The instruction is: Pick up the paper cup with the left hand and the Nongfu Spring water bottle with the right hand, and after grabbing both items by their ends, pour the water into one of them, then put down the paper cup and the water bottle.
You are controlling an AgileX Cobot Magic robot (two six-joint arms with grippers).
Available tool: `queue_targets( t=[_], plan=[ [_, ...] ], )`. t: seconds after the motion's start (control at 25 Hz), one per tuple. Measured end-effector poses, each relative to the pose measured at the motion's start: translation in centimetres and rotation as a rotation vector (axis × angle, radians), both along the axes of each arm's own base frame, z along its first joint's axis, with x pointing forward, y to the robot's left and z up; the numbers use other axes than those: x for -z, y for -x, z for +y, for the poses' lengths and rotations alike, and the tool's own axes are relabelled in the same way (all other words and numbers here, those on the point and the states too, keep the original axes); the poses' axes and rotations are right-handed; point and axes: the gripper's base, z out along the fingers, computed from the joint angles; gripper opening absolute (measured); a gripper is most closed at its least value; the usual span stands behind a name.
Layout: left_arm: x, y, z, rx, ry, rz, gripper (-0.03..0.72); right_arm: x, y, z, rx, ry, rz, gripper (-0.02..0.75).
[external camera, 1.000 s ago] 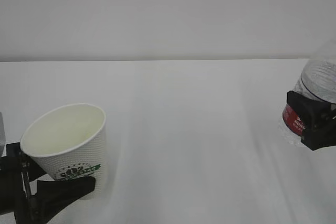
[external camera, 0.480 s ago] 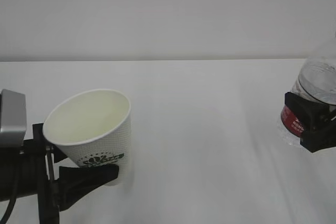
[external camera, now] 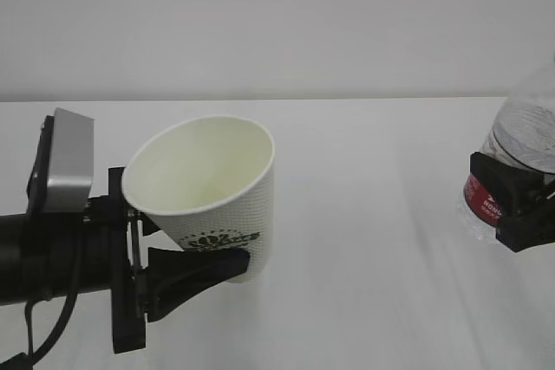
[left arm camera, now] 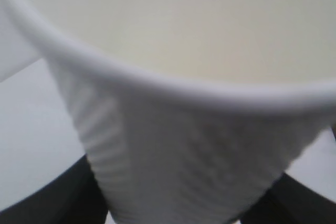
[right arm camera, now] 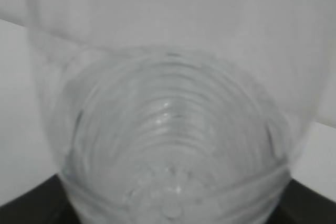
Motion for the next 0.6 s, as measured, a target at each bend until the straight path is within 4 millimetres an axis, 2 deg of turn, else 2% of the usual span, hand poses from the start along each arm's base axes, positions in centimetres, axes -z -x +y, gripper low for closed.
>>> queue_targets(
  t=[0.6],
  plan=[
    [2.6,-0.6,-4.1,0.119,-0.030,0.101,0.472,0.0,0.0,0.0,-0.001,0.001,0.000,0.473]
  ],
)
